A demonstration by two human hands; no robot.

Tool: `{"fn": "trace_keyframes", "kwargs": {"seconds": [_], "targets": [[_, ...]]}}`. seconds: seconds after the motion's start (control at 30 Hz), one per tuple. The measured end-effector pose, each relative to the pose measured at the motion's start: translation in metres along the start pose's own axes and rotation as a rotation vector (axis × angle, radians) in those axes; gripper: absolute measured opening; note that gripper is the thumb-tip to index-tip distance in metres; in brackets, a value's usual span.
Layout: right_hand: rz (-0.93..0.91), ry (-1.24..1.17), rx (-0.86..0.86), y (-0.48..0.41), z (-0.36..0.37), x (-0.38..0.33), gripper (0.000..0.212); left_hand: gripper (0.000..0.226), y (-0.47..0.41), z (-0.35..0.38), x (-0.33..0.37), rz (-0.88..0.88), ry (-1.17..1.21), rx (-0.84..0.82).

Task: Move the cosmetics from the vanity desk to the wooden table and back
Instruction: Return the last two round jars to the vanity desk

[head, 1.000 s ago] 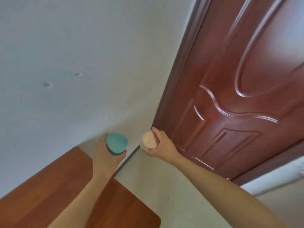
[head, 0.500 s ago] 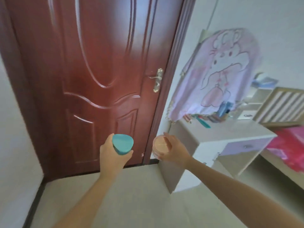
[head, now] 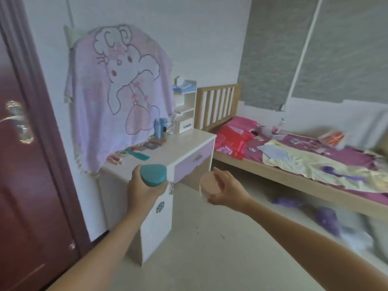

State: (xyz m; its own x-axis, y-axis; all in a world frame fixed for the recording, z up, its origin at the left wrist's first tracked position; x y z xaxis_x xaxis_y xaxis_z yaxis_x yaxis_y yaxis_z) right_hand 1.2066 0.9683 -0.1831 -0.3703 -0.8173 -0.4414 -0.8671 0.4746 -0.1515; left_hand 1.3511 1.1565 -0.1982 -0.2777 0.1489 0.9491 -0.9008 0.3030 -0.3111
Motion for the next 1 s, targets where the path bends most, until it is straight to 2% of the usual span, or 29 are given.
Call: {"fn": "trace_keyframes", "kwargs": {"seconds": [0.17, 0.33, 0.4, 0.63, 0.77, 1.0], "targets": [[0.121, -0.019, 0.044, -0.011, -0.016, 0.064, 0.091, 0.068, -0.013, 0.064, -0.033, -0.066, 0.029, -0.101], [0.154, -0.032, 0.028, -0.054, -0.003, 0.083, 0.092, 0.062, -0.052, 0.09, -0.064, -0.097, -0.008, -0.121], [0.146, -0.041, 0.02, -0.081, 0.005, 0.083, 0.094, 0.062, -0.076, 0.097, -0.073, -0.088, -0.008, -0.124], [0.163, -0.085, -0.01, -0.209, 0.026, 0.081, 0.082, 0.062, -0.183, 0.101, -0.118, -0.078, -0.038, -0.11], [0.177, -0.118, -0.025, -0.272, 0.038, 0.083, 0.076, 0.072, -0.241, 0.102, -0.147, -0.092, -0.097, -0.129], [0.218, -0.145, -0.03, -0.334, 0.053, 0.142, 0.081, 0.064, -0.297, 0.161, -0.196, -0.142, -0.13, -0.182]]}}
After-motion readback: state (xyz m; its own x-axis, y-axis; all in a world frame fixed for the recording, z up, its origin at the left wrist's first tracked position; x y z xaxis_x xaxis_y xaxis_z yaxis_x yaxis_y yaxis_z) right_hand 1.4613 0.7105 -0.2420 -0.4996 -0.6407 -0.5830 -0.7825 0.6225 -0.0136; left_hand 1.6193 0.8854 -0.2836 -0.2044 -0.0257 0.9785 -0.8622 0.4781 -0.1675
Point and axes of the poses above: each hand's wrist, its own y-axis away from the middle knuckle, its own z-axis out of the palm, x = y × z, the point moved 5 cm from there along -y, towards the middle knuckle, and after that the axes turned 13 degrees about y, right-handed, at the moved point
